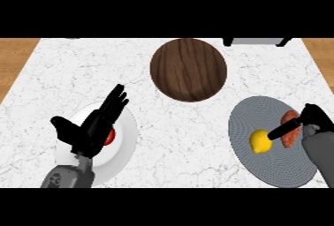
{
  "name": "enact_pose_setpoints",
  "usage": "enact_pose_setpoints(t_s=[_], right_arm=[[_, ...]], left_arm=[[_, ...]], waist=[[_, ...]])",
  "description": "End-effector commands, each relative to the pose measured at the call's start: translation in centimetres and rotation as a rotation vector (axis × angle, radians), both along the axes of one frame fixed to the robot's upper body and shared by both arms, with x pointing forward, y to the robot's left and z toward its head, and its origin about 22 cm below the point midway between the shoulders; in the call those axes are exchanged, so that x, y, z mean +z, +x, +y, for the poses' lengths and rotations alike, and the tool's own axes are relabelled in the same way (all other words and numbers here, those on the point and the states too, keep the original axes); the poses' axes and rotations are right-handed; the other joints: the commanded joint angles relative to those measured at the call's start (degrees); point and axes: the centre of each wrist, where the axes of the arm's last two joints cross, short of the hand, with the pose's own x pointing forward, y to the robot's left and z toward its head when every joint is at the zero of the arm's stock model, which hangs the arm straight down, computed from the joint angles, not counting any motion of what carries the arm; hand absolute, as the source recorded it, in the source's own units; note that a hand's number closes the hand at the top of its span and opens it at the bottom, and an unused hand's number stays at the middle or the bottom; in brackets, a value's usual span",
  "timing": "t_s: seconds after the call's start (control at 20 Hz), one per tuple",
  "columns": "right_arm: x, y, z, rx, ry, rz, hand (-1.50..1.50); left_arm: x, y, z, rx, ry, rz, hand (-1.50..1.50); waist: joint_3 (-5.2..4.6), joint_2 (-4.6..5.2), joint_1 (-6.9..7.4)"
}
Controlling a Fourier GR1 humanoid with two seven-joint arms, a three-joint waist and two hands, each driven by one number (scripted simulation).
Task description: Pick the sweet potato from the placemat and place it in the bowl
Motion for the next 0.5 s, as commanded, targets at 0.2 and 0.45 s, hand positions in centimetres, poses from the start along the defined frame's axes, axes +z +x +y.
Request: enact_pose_setpoints(t_s=[0.2,0.45], right_arm=[[-1.9,-0.3,-1.0,-0.103,-0.028,0.051,-1.50],[-1.8,0.0,-1.4,-0.099,-0.020,0.020,-1.50]], left_arm=[[1.1,0.7,0.6,0.001,-0.010,0.001,0.00],[-0.4,-0.6,1.6,-0.003,0.013,-0.009,0.00]], waist=[[0.14,0.13,-0.02],[0.14,0.12,0.09]])
